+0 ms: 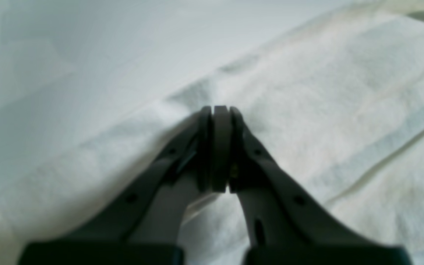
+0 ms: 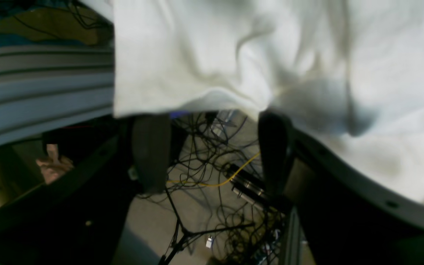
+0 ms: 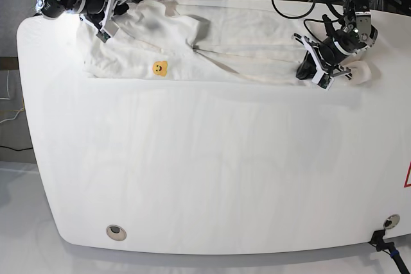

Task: Fold the T-shirt properly
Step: 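Lift the sleeve with the right gripper and fold it onto the shirt, then open the right gripper and move both grippers to the strip's ends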

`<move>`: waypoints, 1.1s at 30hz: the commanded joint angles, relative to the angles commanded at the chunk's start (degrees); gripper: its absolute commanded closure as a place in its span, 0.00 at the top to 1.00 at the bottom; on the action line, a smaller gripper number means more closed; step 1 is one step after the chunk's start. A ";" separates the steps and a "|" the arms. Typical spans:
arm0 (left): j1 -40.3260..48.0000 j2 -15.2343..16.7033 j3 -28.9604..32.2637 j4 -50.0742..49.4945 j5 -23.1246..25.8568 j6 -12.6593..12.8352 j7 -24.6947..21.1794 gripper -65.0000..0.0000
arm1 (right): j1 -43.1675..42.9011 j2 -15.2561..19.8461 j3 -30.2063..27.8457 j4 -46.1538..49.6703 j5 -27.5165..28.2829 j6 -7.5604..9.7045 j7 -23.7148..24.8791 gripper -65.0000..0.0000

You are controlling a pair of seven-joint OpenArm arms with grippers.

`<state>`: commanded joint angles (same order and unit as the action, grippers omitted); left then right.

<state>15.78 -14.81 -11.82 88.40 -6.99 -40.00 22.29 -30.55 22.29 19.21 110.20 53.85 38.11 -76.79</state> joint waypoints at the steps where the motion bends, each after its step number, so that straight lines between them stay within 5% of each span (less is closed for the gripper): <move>1: 0.00 0.00 0.00 0.00 0.00 0.00 0.00 0.00 | 0.00 1.14 0.00 0.00 0.00 0.00 0.00 0.56; 7: 0.00 0.00 0.00 0.00 0.00 0.00 0.00 0.00 | -1.14 5.54 0.00 -0.09 0.09 0.00 0.00 0.56; 12: -0.09 0.00 0.09 0.00 0.00 0.00 0.00 0.00 | -0.70 5.10 2.29 0.18 0.70 0.26 0.09 0.56; 22: -0.09 0.00 0.09 0.00 0.00 0.00 0.00 0.00 | 5.10 4.40 6.33 0.18 15.56 0.09 0.09 0.56; 25: -0.09 0.00 0.09 0.00 0.00 0.00 0.00 0.00 | 5.89 1.49 6.59 -0.09 16.09 0.09 0.09 0.56; 29: -0.09 0.00 0.09 0.00 0.00 0.00 0.00 0.00 | 7.03 -1.23 6.15 -0.26 14.68 0.09 0.18 0.37; 33: -0.09 0.00 0.09 0.00 0.00 0.00 0.00 0.00 | 8.70 -3.43 3.43 -0.26 6.42 0.09 0.18 0.14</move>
<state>15.69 -14.81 -11.74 88.40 -6.99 -40.00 22.29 -21.85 18.86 22.64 109.93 60.26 38.20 -76.62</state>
